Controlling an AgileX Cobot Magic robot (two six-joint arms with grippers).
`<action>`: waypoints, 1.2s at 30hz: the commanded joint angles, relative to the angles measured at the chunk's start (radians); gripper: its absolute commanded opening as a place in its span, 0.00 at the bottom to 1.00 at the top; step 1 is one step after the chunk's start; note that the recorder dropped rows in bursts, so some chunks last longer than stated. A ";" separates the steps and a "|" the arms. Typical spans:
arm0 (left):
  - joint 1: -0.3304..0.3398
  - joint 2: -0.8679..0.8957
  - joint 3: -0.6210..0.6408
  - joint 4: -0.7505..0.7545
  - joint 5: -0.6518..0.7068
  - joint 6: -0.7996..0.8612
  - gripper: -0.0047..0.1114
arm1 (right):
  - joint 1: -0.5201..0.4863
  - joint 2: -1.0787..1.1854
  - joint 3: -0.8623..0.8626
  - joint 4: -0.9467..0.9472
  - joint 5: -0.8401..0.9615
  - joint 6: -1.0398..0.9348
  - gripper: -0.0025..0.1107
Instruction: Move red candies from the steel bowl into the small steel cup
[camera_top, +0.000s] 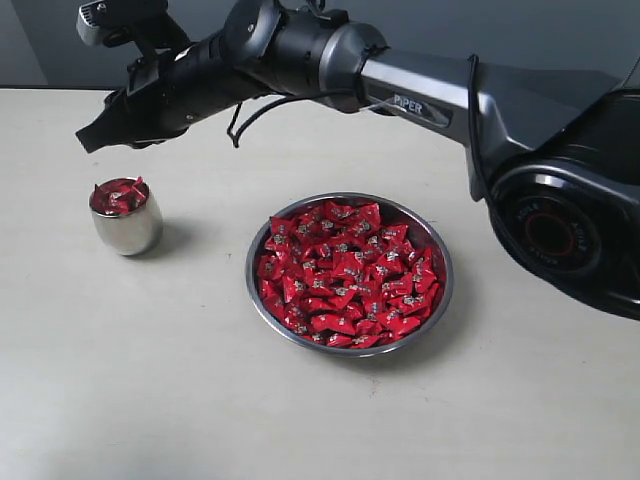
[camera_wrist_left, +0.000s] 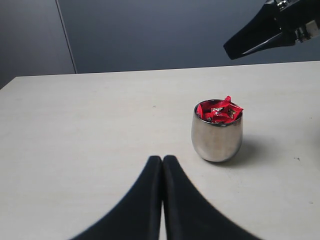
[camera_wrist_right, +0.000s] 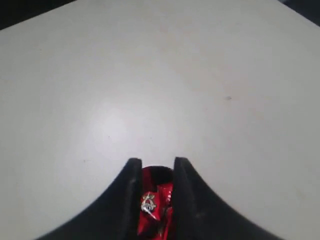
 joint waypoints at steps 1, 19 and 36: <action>0.001 -0.004 0.004 -0.002 -0.002 -0.001 0.04 | -0.005 -0.044 -0.007 -0.113 0.049 0.080 0.08; 0.001 -0.004 0.004 -0.002 -0.002 -0.001 0.04 | -0.025 -0.188 0.130 -0.137 -0.063 0.143 0.02; 0.001 -0.004 0.004 -0.002 -0.002 -0.001 0.04 | -0.252 -0.896 1.105 -0.109 -0.563 0.019 0.02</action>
